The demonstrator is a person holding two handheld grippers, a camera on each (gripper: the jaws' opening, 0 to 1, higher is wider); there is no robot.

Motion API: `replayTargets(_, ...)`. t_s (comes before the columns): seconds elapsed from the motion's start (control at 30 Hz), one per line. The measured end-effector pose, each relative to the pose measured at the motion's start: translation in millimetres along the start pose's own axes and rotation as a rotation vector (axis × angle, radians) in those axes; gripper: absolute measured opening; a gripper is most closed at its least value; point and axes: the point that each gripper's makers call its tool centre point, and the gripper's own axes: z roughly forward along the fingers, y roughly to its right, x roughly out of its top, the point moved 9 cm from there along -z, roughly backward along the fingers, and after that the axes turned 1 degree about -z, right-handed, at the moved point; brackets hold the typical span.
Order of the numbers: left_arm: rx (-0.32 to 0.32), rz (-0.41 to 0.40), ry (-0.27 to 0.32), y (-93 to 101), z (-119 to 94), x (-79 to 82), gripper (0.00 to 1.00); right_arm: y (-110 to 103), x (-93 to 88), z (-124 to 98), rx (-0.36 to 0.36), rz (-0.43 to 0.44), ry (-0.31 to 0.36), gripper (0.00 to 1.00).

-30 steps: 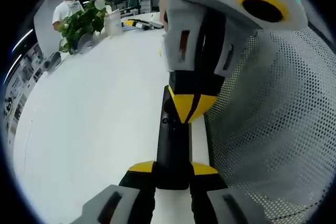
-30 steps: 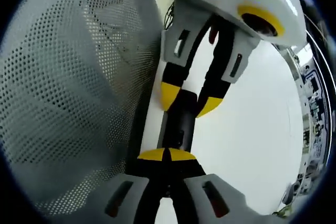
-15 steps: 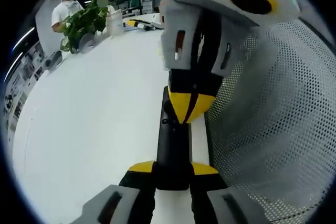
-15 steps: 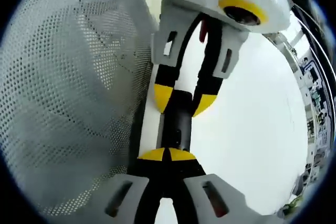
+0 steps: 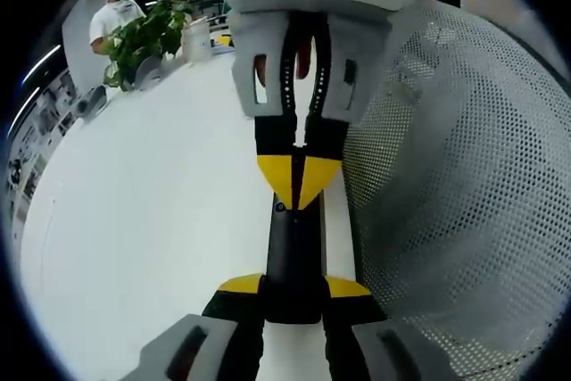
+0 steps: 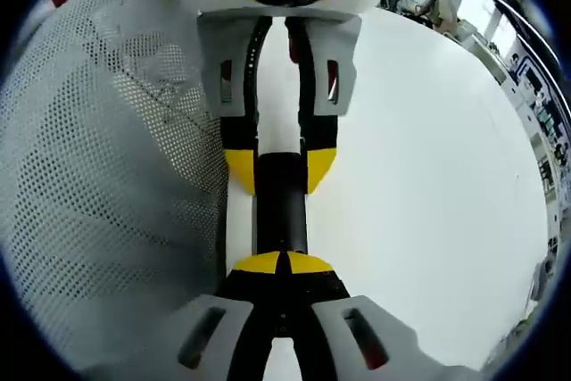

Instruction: Press the specified remote control buttons in sequence, fully releasing each button before pressing the next.

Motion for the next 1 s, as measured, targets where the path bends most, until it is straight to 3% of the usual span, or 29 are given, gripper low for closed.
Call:
replayTargets(0.2,0.002,0.001,0.006,0.4,0.0,-0.4,0.24,5.1,-2.1,-1.9,0.053,0.058,0.016,0.00)
replayTargets(0.4,0.005,0.023,0.019,1.2,-0.1,-2.2,0.24,13.5,-3.6,-1.7,0.038,0.067,0.000,0.00)
replayTargets(0.73,-0.003,0.009,0.038,0.4,-0.3,-3.2,0.24,21.4,1.7,2.0,0.120,0.089,-0.049,0.00)
replayTargets(1.0,-0.004,0.005,0.037,0.2,-0.5,-2.8,0.24,29.3,2.7,4.4,0.177,0.186,-0.085,0.00)
